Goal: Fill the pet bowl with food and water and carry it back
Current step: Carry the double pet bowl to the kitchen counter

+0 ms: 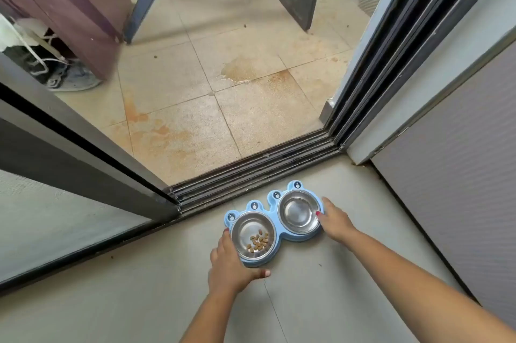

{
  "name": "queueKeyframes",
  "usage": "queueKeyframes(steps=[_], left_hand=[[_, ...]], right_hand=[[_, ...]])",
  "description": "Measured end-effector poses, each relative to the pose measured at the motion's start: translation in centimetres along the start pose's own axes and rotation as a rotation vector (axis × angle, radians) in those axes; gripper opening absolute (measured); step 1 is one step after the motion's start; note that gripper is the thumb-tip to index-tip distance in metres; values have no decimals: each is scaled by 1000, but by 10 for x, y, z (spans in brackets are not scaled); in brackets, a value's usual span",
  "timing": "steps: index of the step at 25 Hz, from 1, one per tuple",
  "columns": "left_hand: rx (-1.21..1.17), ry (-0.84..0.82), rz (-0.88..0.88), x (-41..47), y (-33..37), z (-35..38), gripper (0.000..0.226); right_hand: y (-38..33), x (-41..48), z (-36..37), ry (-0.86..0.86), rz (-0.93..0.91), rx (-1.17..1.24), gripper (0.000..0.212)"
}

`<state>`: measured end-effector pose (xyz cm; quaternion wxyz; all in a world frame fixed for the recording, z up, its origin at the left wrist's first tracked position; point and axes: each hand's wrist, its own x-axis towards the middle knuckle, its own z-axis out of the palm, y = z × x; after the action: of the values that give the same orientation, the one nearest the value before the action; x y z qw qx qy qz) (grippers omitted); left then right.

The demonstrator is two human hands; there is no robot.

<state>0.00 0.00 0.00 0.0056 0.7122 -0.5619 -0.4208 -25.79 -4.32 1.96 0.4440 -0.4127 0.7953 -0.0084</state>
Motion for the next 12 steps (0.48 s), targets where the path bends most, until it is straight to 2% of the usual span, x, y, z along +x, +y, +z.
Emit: queueKeyframes(steps=[5, 7, 10, 12], left_hand=[[-79, 72, -43, 12, 4, 16, 133], [-120, 112, -47, 15, 1, 20, 123], [-163, 156, 8, 10, -5, 19, 121], [-226, 158, -4, 2, -1, 9, 121]], right_hand=[[-8, 10, 20, 126, 55, 41, 54], [-10, 10, 23, 107, 96, 88, 56], [-14, -1, 21, 49, 164, 146, 58], [-20, -8, 19, 115, 140, 148, 59]])
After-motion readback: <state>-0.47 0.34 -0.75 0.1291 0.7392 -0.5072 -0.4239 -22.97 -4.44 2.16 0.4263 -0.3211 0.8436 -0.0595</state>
